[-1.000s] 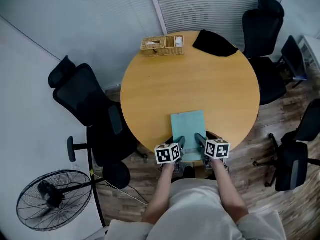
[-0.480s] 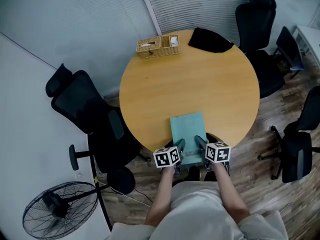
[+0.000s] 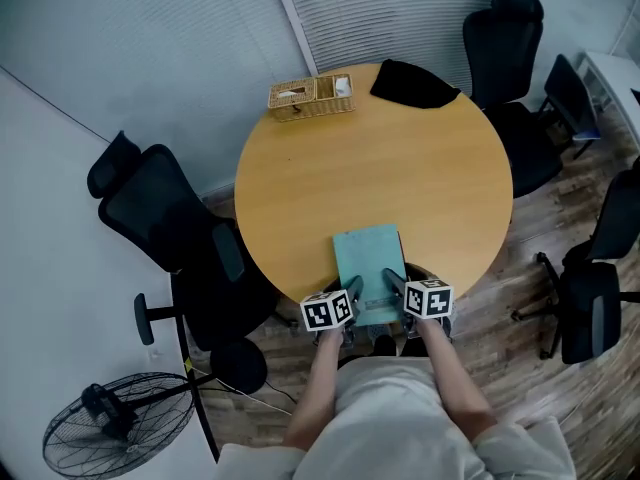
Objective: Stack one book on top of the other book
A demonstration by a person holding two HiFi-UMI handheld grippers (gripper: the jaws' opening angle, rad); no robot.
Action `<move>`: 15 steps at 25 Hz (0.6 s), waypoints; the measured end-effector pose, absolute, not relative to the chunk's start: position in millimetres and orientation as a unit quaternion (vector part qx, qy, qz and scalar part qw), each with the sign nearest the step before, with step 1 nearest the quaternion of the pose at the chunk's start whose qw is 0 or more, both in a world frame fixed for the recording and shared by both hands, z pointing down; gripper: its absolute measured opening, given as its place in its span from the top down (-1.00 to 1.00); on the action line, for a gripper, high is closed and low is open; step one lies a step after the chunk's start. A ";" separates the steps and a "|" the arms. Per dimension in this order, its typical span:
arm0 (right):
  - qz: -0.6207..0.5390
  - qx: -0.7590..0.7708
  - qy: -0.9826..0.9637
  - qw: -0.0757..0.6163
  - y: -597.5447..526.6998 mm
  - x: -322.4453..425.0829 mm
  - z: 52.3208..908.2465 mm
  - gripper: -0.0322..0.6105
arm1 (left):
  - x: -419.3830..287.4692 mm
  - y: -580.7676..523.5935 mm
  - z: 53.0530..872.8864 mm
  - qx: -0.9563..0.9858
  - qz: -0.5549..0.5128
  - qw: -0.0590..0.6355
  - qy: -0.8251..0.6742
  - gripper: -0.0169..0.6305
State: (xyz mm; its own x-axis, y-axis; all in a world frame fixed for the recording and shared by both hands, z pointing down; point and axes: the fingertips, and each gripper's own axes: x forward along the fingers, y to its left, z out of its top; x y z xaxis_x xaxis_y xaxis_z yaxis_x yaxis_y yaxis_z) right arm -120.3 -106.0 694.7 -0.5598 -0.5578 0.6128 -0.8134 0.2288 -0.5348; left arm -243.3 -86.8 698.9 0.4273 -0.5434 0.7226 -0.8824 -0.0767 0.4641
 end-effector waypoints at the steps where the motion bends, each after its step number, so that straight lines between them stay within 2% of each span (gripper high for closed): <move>1: 0.432 0.446 -0.769 0.150 -106.9 -118.6 695.3 0.16 | -241.1 -87.9 699.4 0.712 0.187 0.458 -0.499 0.22; 7: 0.449 0.431 -0.767 0.158 -112.6 -109.5 708.2 0.16 | -236.9 -91.5 707.8 0.716 0.193 0.458 -0.490 0.30; 15: 0.447 0.427 -0.768 0.167 -110.7 -109.4 714.4 0.16 | -232.6 -92.4 712.7 0.720 0.192 0.453 -0.489 0.30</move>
